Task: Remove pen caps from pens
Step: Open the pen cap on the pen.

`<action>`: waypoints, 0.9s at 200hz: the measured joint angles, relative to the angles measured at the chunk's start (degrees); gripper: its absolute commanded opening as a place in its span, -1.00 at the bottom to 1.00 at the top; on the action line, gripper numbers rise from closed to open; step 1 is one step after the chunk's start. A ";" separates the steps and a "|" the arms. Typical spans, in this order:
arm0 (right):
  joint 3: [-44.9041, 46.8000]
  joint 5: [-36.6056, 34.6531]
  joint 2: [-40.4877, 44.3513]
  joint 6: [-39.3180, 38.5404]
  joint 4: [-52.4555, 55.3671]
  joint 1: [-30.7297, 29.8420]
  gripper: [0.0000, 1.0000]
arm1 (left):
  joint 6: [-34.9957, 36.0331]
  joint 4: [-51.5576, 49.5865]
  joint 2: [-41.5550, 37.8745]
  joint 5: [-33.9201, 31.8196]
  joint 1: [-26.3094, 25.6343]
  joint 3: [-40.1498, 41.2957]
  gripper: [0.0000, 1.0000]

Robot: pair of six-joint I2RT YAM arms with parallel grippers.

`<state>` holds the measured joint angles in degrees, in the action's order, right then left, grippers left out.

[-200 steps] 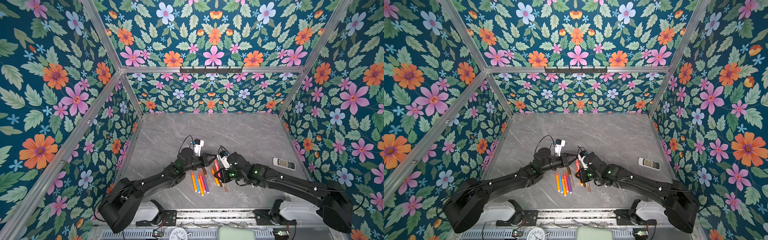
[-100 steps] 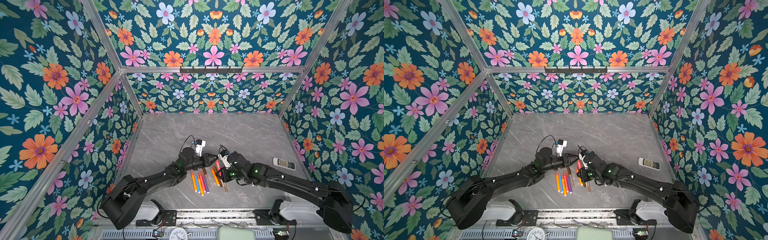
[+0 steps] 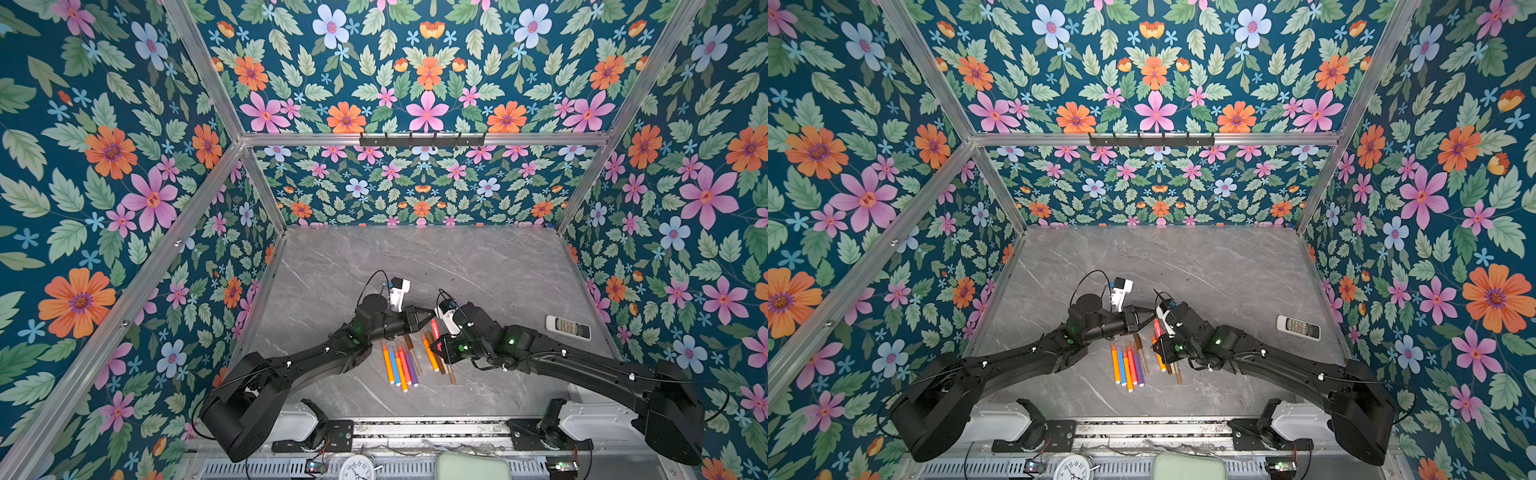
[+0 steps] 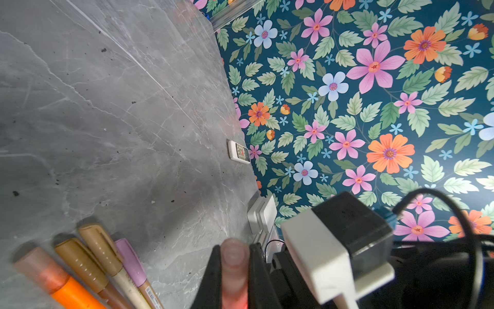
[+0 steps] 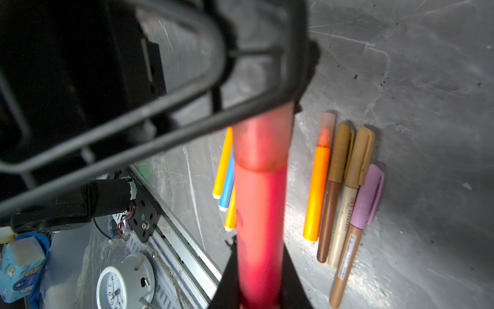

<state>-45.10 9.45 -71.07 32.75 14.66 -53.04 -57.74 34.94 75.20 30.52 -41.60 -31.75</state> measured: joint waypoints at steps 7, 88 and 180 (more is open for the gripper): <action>0.35 0.28 0.02 0.02 -1.22 0.00 -1.00 | 0.52 -1.11 -0.66 0.55 0.81 -0.11 -1.00; 4.15 1.31 1.14 0.00 -13.38 -0.59 -1.00 | 3.82 -10.88 -3.78 13.14 10.91 -3.48 -1.00; 7.23 2.34 1.55 -0.17 -22.01 -0.52 -1.00 | 5.60 -22.14 -5.03 20.39 17.44 -6.95 -1.00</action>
<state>-37.87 11.79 -69.52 32.58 -7.35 -53.56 -52.14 12.80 70.17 50.92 -24.16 -38.70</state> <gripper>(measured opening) 0.164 0.142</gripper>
